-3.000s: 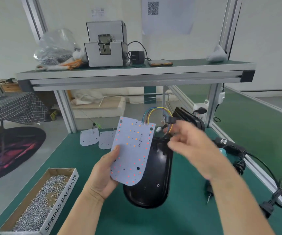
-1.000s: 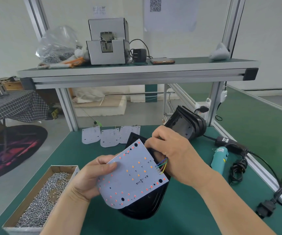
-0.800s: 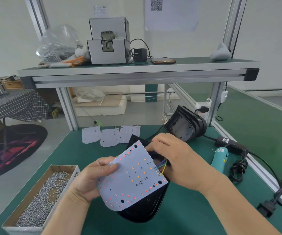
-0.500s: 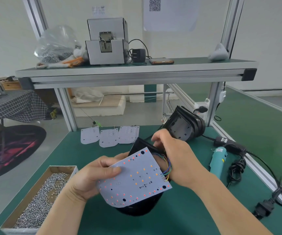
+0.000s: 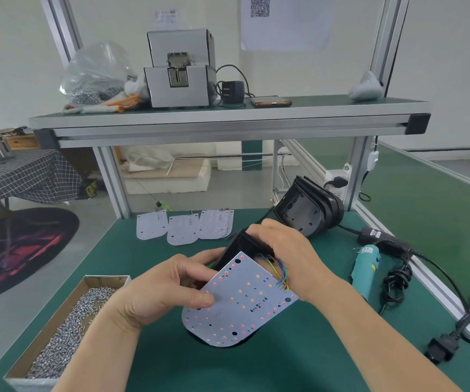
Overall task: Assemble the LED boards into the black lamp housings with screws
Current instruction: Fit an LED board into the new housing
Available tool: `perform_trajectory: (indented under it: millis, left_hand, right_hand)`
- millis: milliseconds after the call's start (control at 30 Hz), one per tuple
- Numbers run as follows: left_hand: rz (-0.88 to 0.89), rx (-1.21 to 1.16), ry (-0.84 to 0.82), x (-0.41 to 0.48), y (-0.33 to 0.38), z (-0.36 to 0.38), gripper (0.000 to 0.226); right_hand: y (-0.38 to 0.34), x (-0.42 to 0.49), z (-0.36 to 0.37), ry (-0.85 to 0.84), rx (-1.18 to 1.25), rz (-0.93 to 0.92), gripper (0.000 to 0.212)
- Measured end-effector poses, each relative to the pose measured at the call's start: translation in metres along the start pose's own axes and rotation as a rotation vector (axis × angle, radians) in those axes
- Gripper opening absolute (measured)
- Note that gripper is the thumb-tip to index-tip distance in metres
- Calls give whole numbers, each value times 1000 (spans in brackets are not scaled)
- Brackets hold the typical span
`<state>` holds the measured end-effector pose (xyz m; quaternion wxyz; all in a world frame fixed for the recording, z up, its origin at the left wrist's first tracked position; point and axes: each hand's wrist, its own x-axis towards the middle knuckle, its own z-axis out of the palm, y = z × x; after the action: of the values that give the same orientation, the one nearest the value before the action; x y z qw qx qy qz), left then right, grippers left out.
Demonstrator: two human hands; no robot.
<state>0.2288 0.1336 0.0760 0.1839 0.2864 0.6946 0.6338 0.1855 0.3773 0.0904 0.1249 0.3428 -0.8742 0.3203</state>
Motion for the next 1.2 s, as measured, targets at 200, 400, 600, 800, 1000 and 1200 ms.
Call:
perform_trajectory:
  millis: [200, 400, 600, 800, 1000, 1200]
  left_hand:
    - [-16, -124, 55, -4, -17, -1, 33]
    - [67, -391, 89, -7, -25, -6, 31]
    - [22, -415, 224, 0, -26, -1, 29]
    - [-19, -335, 324, 3, -22, 3, 38]
    - [-8, -327, 251, 2, -17, 4, 28]
    - [-42, -404, 355, 5, -15, 11, 46]
  right_hand:
    - [2, -2, -8, -306, 275, 61, 21]
    - [11, -5, -5, -373, 677, 173, 30]
    - [8, -1, 21, -66, 619, 331, 64]
    - [4, -4, 26, 123, 525, 380, 73]
    - [16, -7, 23, 220, 236, 437, 66]
    - [15, -19, 0, 463, 387, 239, 23]
